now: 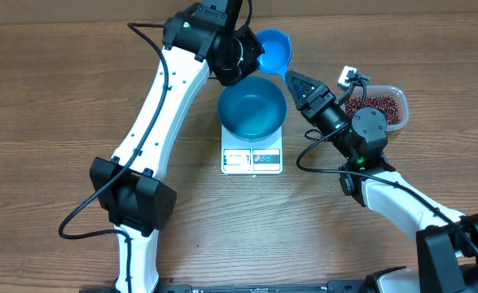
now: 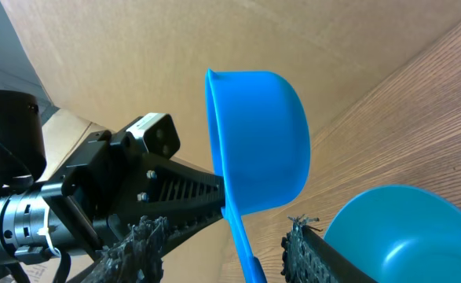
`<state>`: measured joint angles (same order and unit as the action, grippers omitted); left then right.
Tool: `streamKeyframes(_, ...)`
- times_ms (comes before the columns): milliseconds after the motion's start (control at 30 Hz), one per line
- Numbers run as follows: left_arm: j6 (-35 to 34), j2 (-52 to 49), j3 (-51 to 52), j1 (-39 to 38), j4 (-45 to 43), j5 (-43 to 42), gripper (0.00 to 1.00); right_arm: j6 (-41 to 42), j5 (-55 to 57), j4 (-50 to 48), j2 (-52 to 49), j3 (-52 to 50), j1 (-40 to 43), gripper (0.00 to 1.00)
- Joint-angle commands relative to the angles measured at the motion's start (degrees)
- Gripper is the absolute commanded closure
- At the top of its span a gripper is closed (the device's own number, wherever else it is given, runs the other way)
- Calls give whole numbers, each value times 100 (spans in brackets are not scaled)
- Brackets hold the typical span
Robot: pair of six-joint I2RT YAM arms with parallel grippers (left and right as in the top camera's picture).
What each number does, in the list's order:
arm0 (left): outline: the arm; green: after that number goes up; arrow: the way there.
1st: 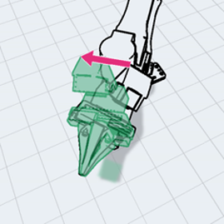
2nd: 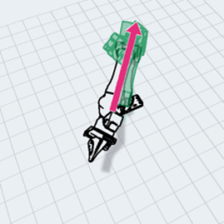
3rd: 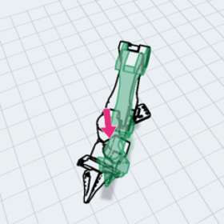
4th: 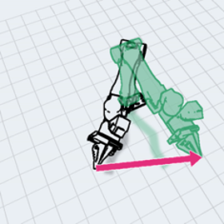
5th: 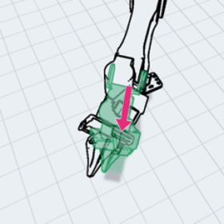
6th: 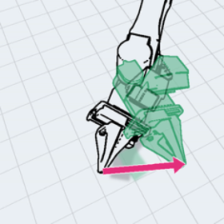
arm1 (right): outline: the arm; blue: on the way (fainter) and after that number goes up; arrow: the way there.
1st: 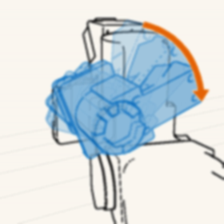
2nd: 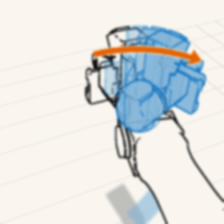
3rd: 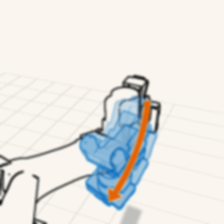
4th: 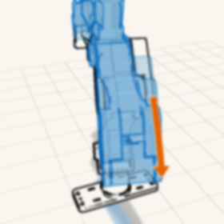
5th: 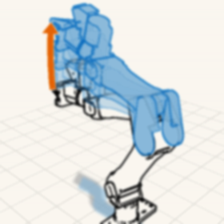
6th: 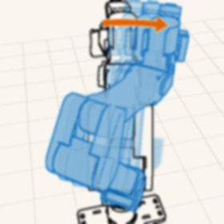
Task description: Scoop item into bowl and weigh 150g on scale
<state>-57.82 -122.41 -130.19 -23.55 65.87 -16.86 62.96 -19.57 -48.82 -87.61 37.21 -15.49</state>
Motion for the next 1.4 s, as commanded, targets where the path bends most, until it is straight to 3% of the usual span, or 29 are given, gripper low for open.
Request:
streamKeyframes(0,170,-59,-155,-52,-55,55,96,-48,-81,-31,35,59,-26,49)
streamKeyframes(100,170,-59,-155,-50,-52,55,96,-48,-109,-28,35,59,-26,51)
streamKeyframes(333,170,-59,-155,-48,-50,55,96,-50,-107,-31,35,59,-26,69)
streamKeyframes(467,170,-59,-155,-48,-55,59,96,-83,-107,-31,35,57,-26,74)
streamKeyframes(567,173,-59,-155,-50,-52,59,96,-177,-109,-28,35,59,-26,96)
streamKeyframes(900,170,-59,-155,-48,-52,79,96,-179,-107,-31,35,57,-26,96)
streamKeyframes(933,170,-59,-155,-48,-52,79,91,-177,-107,-31,35,57,-26,96)
streamKeyframes(1033,170,-59,-155,-48,-52,79,40,-177,-107,-31,35,57,-26,96)
streamKeyframes(1100,170,-59,-155,-46,-52,79,1,-177,-109,-31,35,59,-26,96)
streamKeyframes(1367,170,-59,-155,-46,-52,76,0,-177,-107,-28,35,59,-26,96)
